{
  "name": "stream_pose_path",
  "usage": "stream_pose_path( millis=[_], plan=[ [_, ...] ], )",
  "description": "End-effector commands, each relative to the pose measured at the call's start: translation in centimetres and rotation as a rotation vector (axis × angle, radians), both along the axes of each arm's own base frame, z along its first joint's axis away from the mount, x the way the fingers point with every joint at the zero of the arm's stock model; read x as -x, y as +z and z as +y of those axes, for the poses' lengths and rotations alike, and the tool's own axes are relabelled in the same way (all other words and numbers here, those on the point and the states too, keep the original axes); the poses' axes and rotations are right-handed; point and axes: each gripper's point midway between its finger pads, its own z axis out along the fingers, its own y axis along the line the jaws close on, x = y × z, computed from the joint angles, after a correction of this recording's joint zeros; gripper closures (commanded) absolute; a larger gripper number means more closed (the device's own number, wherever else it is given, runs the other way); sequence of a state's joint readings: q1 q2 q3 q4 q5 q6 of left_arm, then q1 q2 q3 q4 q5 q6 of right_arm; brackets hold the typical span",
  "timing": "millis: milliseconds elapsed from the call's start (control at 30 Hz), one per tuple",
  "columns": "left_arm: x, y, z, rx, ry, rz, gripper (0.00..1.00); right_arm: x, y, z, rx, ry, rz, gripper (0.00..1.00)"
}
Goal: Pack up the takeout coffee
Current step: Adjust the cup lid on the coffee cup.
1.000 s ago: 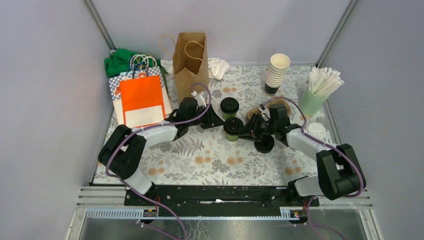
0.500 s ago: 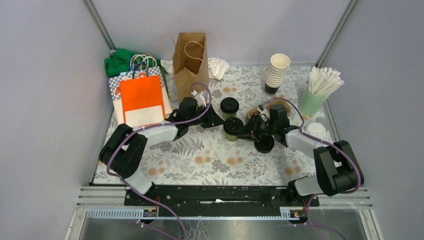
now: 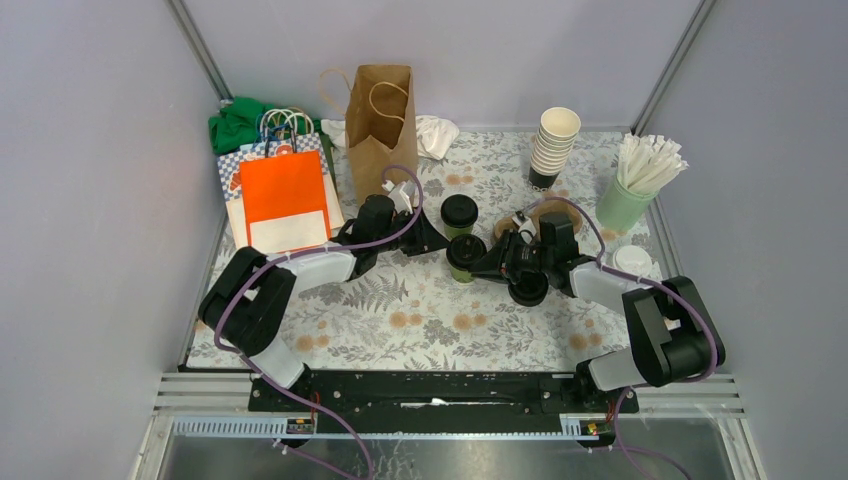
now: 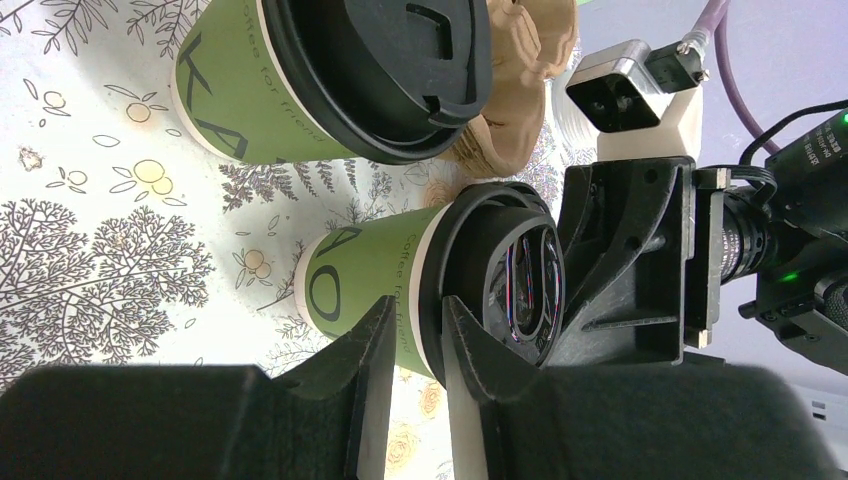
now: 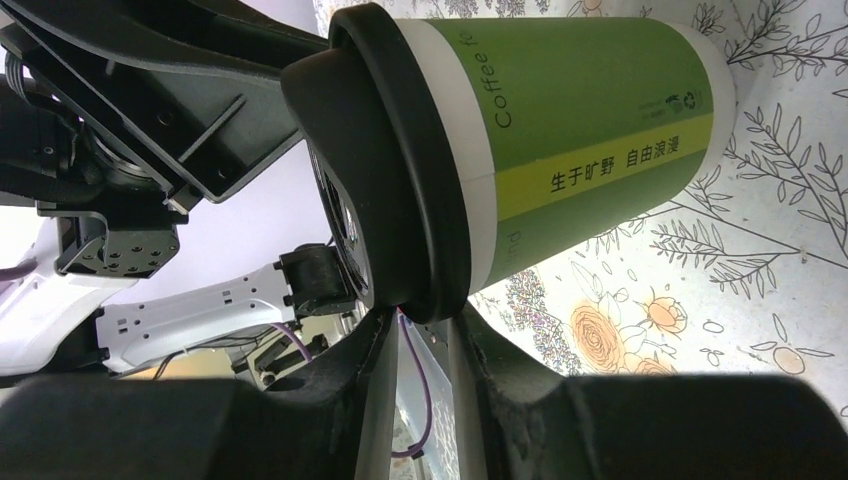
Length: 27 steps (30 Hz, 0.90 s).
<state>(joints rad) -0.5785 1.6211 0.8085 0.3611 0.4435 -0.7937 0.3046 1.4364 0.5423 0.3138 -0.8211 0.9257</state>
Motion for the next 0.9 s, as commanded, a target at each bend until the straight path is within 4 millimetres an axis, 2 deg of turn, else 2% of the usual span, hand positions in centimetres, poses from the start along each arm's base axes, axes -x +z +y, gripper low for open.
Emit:
stream_pose_path(
  millis=[0,100,200,433,600,700,800,833,867],
  plan=[
    [1.7,-3.9,0.5,-0.091,-0.026,0.073,0.73,3.1,-7.5,-2.7,0.219,-0.068,0.211,0.71],
    [1.7,-3.7,0.4,-0.092,-0.027,0.071,0.73,3.0,-6.9,-2.4,0.198,-0.064,0.206,0.7],
    [1.3,-2.7,0.4,-0.104,-0.024,0.049,0.73,2.2,-5.0,-2.1,0.184,-0.061,0.174,0.66],
    [-1.1,2.1,0.1,-0.13,-0.003,-0.049,0.7,-0.3,0.9,-1.6,0.188,-0.046,0.049,0.53],
    [-1.8,4.8,-0.2,-0.118,0.001,-0.094,0.68,-0.7,3.2,-2.0,0.218,-0.046,-0.008,0.42],
    [-1.7,6.0,0.1,-0.118,0.008,-0.113,0.66,-0.6,3.7,-2.8,0.275,-0.051,-0.026,0.3],
    [-1.4,7.4,0.5,-0.115,0.014,-0.139,0.64,-0.8,4.3,-4.0,0.362,-0.058,-0.066,0.12],
    [-1.1,7.7,0.7,-0.118,0.014,-0.14,0.64,-0.9,4.7,-4.4,0.391,-0.058,-0.085,0.03],
    [-0.8,8.2,0.9,-0.116,0.013,-0.146,0.63,-1.0,4.9,-4.9,0.43,-0.058,-0.097,0.01]
  ],
)
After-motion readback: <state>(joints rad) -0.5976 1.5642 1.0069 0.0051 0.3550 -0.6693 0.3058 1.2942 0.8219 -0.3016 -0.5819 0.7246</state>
